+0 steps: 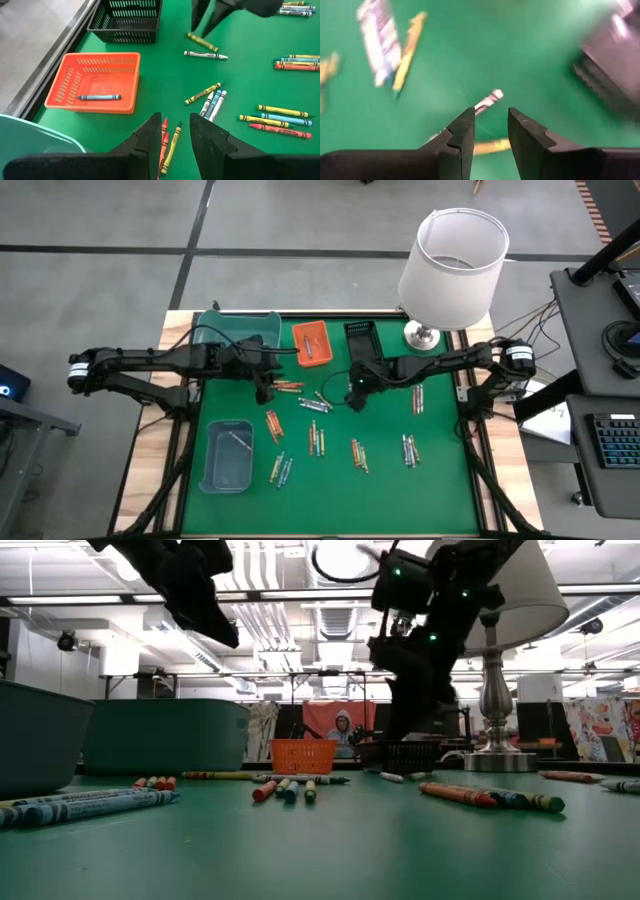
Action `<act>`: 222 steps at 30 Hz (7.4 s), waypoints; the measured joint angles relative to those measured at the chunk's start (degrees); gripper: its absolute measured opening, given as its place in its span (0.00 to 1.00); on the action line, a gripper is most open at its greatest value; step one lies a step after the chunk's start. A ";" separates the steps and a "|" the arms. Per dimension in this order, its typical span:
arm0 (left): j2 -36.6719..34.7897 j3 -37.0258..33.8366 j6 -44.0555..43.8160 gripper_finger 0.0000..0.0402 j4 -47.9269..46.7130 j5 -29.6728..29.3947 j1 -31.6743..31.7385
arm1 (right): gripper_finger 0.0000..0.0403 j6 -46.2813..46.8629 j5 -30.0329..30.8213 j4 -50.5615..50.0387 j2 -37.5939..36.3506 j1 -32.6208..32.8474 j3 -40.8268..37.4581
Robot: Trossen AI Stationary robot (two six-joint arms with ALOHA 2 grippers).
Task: Sort crayons
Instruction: Put the green crayon into the black bin, then put the orange crayon into the green bin
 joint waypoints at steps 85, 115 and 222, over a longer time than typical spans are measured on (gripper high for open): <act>4.50 2.62 -9.07 0.21 6.11 0.02 -0.28 | 0.02 -0.74 5.71 -20.60 13.27 -23.43 25.58; 8.34 2.32 -13.79 0.21 5.97 0.29 -2.87 | 0.16 -7.25 4.82 -19.07 6.77 -9.93 25.52; 32.15 5.09 16.68 0.31 -5.01 10.60 -10.99 | 0.16 -2.18 4.65 11.51 -10.91 11.98 -3.78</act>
